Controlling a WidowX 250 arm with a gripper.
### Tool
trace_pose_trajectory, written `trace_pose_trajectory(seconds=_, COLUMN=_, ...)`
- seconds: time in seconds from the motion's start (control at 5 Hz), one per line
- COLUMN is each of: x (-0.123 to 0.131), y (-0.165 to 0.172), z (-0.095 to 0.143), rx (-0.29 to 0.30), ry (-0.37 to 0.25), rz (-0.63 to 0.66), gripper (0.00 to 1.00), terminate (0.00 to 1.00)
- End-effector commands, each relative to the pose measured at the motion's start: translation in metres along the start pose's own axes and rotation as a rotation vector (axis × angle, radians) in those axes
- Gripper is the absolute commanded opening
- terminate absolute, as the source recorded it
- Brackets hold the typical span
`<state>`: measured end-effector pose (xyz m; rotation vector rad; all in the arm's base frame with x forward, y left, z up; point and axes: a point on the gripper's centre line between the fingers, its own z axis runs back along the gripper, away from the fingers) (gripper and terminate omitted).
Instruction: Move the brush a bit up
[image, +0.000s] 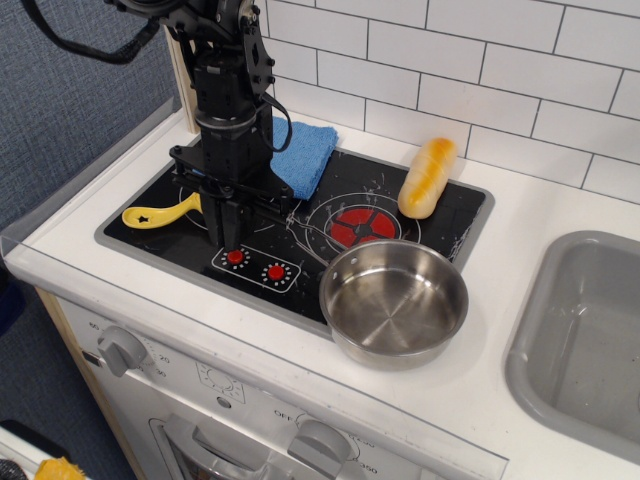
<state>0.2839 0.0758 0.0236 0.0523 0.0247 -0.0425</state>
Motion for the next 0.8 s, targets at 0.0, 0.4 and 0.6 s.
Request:
trace_pose_trajectory(seconds=0.0, x=-0.0072, y=0.0038, z=0.0393, rx=0.044, ry=-0.123, rz=-0.006, gripper=1.00, terminate=0.00)
trace_pose_trajectory(seconds=0.4, x=-0.0081, y=0.0031, z=0.0363, rx=0.039, ry=-0.104, rz=-0.030, gripper=1.00, terminate=0.00)
trace_pose_trajectory(seconds=0.6, x=-0.0081, y=0.0031, z=0.0363, rx=0.039, ry=-0.104, rz=-0.030, gripper=1.00, terminate=1.00)
